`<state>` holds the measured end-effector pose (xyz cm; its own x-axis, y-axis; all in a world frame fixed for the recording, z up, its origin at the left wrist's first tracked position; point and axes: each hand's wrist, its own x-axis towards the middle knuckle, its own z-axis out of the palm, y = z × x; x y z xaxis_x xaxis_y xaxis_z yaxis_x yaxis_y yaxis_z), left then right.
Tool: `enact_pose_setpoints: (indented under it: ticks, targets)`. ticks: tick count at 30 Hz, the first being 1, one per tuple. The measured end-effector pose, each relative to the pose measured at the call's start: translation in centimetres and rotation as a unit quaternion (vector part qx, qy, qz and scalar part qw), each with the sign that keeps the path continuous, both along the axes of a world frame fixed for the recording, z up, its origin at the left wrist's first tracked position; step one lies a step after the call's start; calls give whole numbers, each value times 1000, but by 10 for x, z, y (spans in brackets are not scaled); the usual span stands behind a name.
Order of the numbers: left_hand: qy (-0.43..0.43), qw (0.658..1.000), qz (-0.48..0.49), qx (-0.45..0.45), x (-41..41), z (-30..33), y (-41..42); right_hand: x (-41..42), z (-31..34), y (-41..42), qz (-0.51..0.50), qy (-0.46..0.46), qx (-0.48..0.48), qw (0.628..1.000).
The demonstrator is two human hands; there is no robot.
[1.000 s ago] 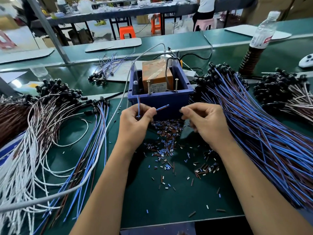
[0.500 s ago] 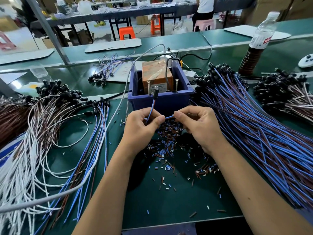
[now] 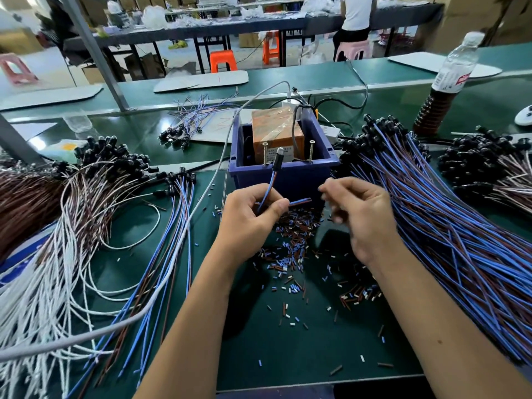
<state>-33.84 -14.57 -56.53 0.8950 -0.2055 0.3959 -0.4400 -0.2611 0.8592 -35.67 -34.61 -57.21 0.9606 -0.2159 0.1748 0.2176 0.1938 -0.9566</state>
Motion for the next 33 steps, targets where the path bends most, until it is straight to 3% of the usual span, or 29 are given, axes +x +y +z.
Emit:
enact_pose_setpoints:
  ticks: [3, 6, 11, 15, 19, 24, 29, 33]
  targets:
    - [-14, 997, 42, -57, 0, -1, -2, 3, -1, -5, -29, 12, 0, 1000]
    - [-48, 994, 79, -62, -2, -2, -14, -1, -6, 16, 37, -3, -50, 998]
    - [-49, 994, 78, -59, -2, -8, -21, -2, -2, 37, 63, -7, 43, 997]
    - [-114, 988, 88, -51, -7, -6, -25, -2, -1, 35, 48, -26, 44, 998]
    - [-207, 962, 173, -35, -10, -7, -27, 0, -1, 31, 40, -57, 44, 997]
    - [-223, 923, 295, -110, -7, -5, -22, 2, -2, 25, 80, -78, 49, 993]
    - [-149, 919, 323, -168, -3, -3, -22, 8, 0, 25, -27, -103, -14, 994]
    - [-130, 923, 317, -177, -1, -3, -21, 13, 1, 23, -159, -132, -149, 967]
